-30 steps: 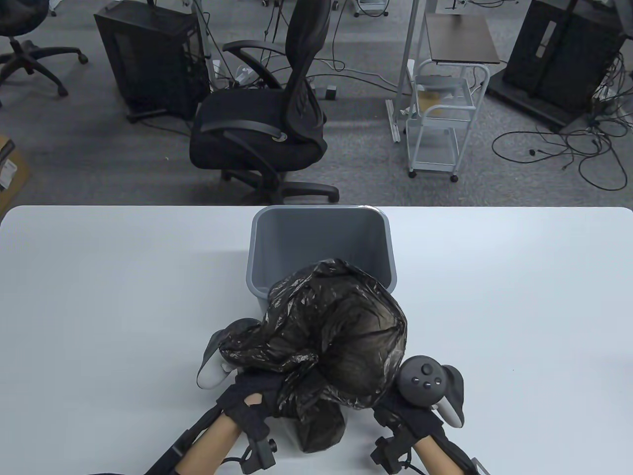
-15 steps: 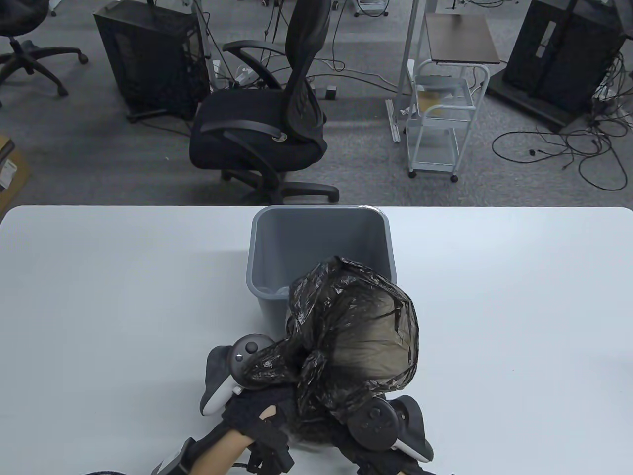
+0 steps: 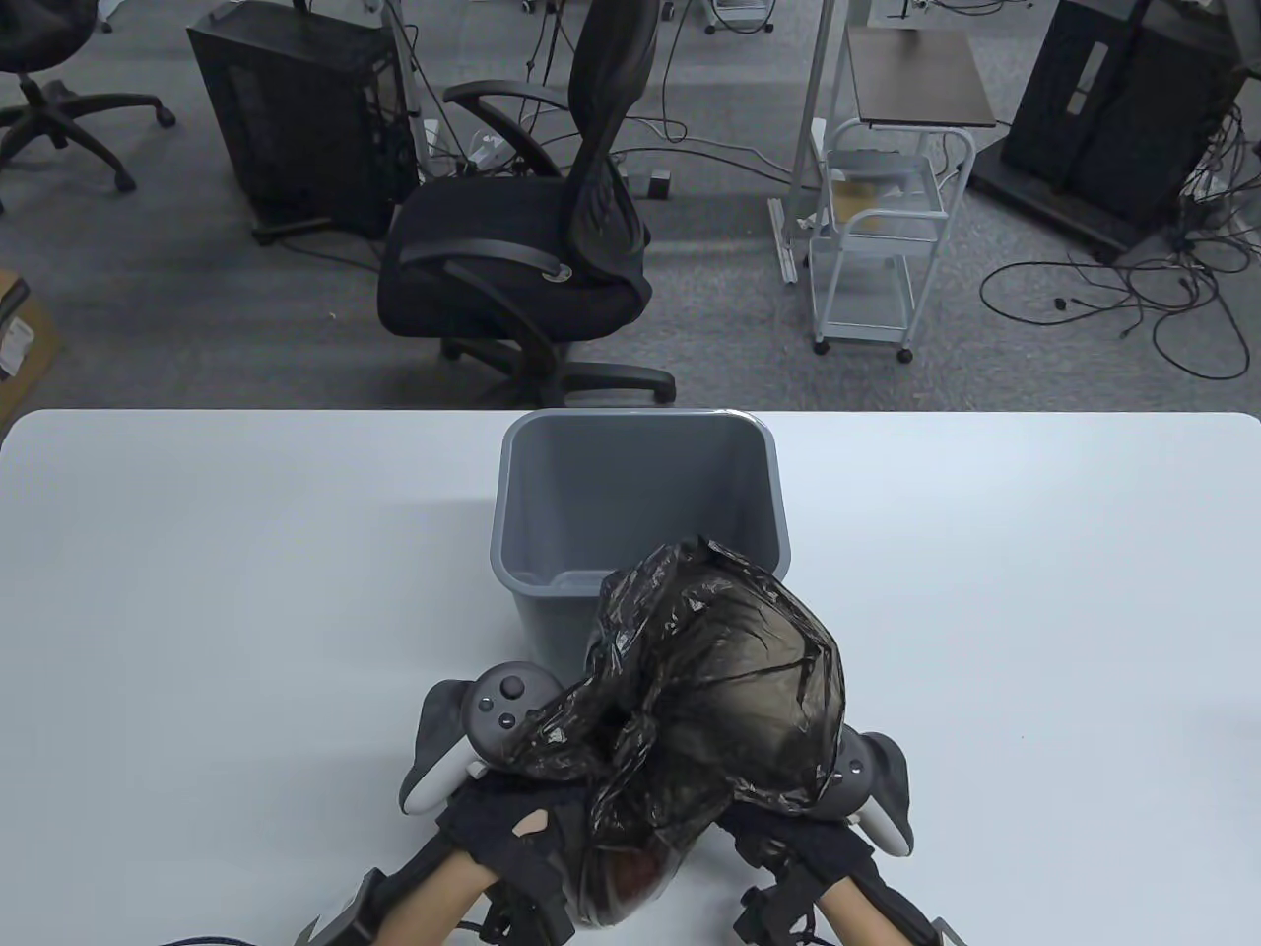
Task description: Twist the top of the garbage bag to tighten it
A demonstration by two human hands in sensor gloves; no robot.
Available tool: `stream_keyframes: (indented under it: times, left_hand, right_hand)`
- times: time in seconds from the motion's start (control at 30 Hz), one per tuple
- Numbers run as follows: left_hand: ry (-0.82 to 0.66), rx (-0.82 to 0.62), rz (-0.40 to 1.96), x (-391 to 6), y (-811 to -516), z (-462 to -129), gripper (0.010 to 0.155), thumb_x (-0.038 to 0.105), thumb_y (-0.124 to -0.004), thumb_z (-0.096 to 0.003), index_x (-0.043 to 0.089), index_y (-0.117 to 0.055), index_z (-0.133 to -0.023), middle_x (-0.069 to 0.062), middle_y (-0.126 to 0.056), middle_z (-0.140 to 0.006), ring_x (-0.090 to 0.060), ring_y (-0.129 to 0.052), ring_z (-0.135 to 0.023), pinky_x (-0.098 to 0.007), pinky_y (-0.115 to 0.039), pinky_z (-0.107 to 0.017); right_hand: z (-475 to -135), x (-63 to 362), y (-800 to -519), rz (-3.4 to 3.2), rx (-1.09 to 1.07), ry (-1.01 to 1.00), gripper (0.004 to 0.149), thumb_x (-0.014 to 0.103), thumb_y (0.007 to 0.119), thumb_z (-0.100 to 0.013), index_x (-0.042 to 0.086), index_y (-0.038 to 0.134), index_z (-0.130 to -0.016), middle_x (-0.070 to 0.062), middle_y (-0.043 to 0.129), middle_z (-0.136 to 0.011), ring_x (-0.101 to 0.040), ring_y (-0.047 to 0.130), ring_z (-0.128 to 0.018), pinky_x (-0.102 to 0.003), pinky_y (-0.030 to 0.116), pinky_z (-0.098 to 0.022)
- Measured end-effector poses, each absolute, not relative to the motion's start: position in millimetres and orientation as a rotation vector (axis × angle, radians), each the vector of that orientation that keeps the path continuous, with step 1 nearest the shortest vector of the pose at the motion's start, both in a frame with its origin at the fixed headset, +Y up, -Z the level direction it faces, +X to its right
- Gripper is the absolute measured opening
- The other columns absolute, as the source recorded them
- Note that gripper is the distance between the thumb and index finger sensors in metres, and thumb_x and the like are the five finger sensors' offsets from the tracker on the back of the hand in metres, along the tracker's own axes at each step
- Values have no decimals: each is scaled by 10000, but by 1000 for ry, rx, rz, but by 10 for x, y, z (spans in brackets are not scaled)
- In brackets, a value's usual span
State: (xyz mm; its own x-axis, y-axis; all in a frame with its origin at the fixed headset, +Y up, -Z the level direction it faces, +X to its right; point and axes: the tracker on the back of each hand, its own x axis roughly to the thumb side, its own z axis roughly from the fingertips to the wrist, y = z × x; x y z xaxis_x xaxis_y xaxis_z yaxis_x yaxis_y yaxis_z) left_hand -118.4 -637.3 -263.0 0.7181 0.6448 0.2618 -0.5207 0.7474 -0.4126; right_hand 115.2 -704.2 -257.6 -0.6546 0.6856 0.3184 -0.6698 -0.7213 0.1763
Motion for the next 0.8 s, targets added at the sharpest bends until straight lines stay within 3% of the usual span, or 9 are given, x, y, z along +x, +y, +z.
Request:
stream_keyframes:
  times: [0.13,0.23,0.3,0.37,0.43,0.47,0.5,0.7,0.8]
  left_hand:
    - [-339,-268,625,-1241,-6375,-2669,456,447,-680,-580,252,-824,-966,-218,-888,-981,-365,-991,-746,-503,-845,-447]
    - [-355,-289,657,-1233,-6399,-2680,458,461,-666,-585,268,-806,-976,-200,-873,-997,-327,-1021,-709,-464,-873,-418]
    - [-365,-308,676,-1218,-6406,-2672,460,469,-655,-590,280,-792,-986,-184,-808,-1065,-323,-1035,-685,-459,-872,-414]
    - [-362,-304,663,-1213,-6399,-2654,461,476,-655,-587,291,-795,-986,-192,-747,-1113,-340,-1028,-696,-478,-859,-421]
    - [-385,-289,630,-1188,-6388,-2621,474,486,-633,-586,311,-788,-998,-202,-567,-1214,-492,-723,-996,-610,-728,-565]
    - [-408,-312,652,-1166,-6384,-2606,476,481,-625,-593,316,-767,-1016,-170,-419,-1266,-511,-359,-1125,-725,-479,-657]
    - [-435,-299,653,-1156,-6360,-2596,475,480,-624,-593,326,-761,-1021,-152,-353,-1280,-469,-251,-1146,-742,-361,-676]
    - [-615,-444,836,-1123,-6390,-2633,472,479,-623,-601,345,-729,-1041,-127,-253,-1294,-405,-66,-1137,-720,-123,-647]
    - [-678,-491,849,-1109,-6414,-2672,472,465,-651,-590,312,-774,-1019,-84,-379,-1294,-371,-111,-1153,-718,-104,-634]
  right_hand:
    - [-2472,1171,-6987,2133,457,17,592,393,625,-606,52,670,-1087,-241,712,-1060,-531,659,-954,-705,567,-638]
    - [-2440,1055,-7008,2139,570,171,826,549,697,-559,-5,554,-1154,-298,589,-1127,-595,537,-994,-755,513,-631]
    - [-2451,1006,-7030,2277,602,152,855,527,728,-550,19,460,-1184,-278,515,-1169,-602,486,-1018,-765,496,-639]
    - [-2478,1007,-7053,2345,611,144,754,464,726,-560,95,493,-1176,-202,551,-1179,-570,501,-1039,-758,493,-659]
    - [-2521,1030,-7091,2237,604,197,653,380,729,-573,132,555,-1152,-160,565,-1181,-543,495,-1057,-753,473,-677]
    - [-2553,1055,-7117,2165,568,212,578,300,710,-585,160,589,-1133,-128,582,-1178,-522,506,-1065,-747,468,-688]
    - [-2587,1087,-7140,2129,537,211,521,257,692,-584,181,647,-1097,-105,645,-1147,-494,525,-1070,-740,463,-698]
    - [-2660,1070,-7227,1994,610,283,550,323,731,-580,210,640,-1111,-76,663,-1151,-494,509,-1082,-750,446,-698]
    - [-2677,1012,-7245,1980,585,296,520,319,721,-586,229,662,-1094,-54,701,-1130,-462,555,-1080,-742,454,-706]
